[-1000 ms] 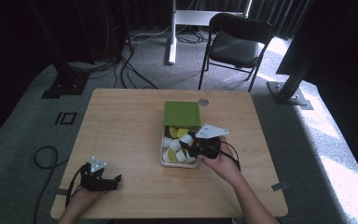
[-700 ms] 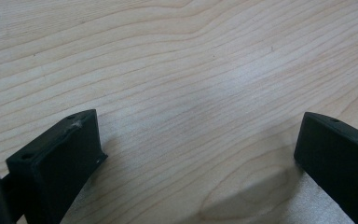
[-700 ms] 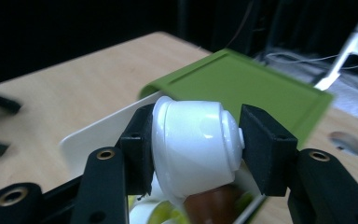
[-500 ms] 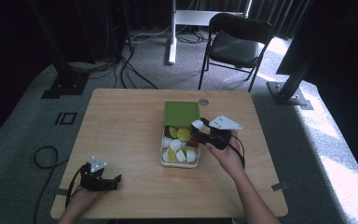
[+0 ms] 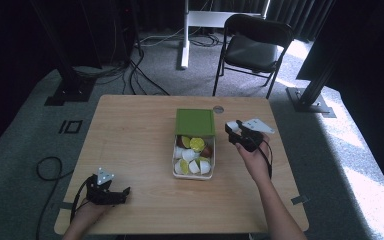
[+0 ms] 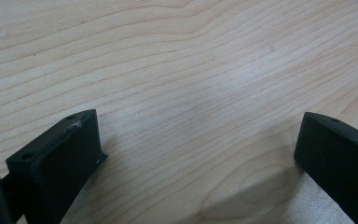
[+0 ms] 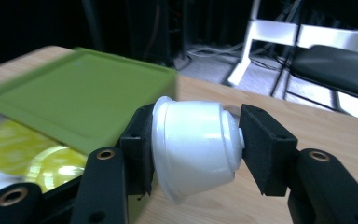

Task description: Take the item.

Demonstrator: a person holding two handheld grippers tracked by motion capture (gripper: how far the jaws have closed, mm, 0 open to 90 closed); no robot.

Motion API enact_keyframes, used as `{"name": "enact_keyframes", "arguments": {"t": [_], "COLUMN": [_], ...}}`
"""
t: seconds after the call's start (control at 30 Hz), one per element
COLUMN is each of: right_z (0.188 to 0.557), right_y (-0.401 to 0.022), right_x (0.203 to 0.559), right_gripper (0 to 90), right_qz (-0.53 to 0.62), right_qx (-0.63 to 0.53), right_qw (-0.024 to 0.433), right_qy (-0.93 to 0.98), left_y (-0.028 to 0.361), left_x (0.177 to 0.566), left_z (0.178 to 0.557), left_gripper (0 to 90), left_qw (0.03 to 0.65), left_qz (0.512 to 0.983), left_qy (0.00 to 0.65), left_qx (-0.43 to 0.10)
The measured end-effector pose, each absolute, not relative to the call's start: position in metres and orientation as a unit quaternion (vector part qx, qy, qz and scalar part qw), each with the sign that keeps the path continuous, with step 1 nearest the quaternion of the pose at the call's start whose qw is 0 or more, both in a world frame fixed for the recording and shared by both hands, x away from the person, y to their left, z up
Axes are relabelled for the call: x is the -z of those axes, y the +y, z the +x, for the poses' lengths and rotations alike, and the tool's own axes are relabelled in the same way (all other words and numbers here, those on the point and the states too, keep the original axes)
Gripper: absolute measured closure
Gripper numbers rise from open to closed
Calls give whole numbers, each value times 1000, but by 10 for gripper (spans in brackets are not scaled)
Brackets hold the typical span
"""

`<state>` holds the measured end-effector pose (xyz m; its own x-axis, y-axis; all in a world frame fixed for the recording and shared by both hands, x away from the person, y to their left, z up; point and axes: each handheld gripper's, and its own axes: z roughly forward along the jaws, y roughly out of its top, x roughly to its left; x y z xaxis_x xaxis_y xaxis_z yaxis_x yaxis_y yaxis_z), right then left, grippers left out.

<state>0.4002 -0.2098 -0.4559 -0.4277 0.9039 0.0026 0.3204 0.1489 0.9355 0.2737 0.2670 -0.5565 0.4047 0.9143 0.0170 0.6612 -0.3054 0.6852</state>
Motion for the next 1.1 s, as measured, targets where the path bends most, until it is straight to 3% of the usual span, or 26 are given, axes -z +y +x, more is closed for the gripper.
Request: {"name": "enact_keyframes", "arguments": {"t": [0.23, 0.73, 1.1], "right_z": [412, 445, 456], "right_y": [-225, -252, -257], "right_x": [472, 528, 545], "right_gripper": [486, 486, 486], "right_qz": [469, 550, 566], "right_qx": [-454, -413, -405], "right_qw": [309, 231, 207], "right_qy": [692, 688, 688], "left_y": [267, 267, 267], "left_x": [557, 557, 557], "left_z": [274, 274, 274], "left_gripper": [16, 15, 16], "left_qw": [305, 305, 305], "left_qz": [781, 781, 780], "left_qy": [505, 504, 505], "left_qx": [-208, -208, -208]}}
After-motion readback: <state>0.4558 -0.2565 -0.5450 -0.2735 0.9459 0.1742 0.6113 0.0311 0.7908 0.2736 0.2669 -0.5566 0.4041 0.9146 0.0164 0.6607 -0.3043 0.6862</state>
